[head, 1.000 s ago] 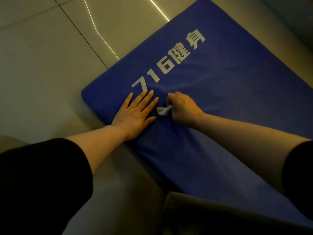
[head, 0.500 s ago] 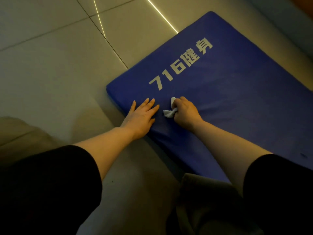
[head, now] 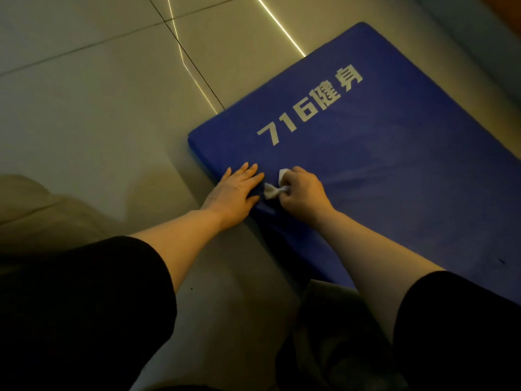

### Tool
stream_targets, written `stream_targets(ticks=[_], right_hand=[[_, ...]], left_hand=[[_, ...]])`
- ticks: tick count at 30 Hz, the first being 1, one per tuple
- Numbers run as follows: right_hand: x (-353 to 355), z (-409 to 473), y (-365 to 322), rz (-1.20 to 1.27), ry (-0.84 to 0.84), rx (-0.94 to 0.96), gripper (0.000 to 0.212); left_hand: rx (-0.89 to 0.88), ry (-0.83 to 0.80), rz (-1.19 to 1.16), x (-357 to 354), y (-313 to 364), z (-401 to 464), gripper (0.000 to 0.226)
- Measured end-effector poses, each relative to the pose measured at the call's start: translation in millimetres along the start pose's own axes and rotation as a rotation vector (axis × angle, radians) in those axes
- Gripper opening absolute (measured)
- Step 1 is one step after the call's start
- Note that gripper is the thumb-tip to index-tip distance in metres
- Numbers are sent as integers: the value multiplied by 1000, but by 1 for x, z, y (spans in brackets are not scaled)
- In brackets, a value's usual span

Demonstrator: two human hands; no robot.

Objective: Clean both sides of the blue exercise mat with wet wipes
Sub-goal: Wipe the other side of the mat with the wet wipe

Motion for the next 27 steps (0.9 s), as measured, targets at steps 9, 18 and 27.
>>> stream_targets(ticks=[9, 18, 27], right_hand=[[-12, -24, -11, 136, -8, -74, 16], [-5, -65, 12, 123, 54, -187, 26], [-25, -65, -35, 38, -15, 9, 12]], left_hand=[[34, 44, -130, 5, -6, -8, 52], [90, -1, -130, 5, -3, -8, 52], [91, -2, -15, -9, 18, -18, 54]])
Point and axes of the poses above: each hand's wrist, its own z-axis towards the middle knuckle, its own x-axis out of the back of the hand, y = z × x, the point moved 10 cm from there along z, towards the middle knuckle, and after that the axes turned 8 degrees about -y, right-handed, at the moved point
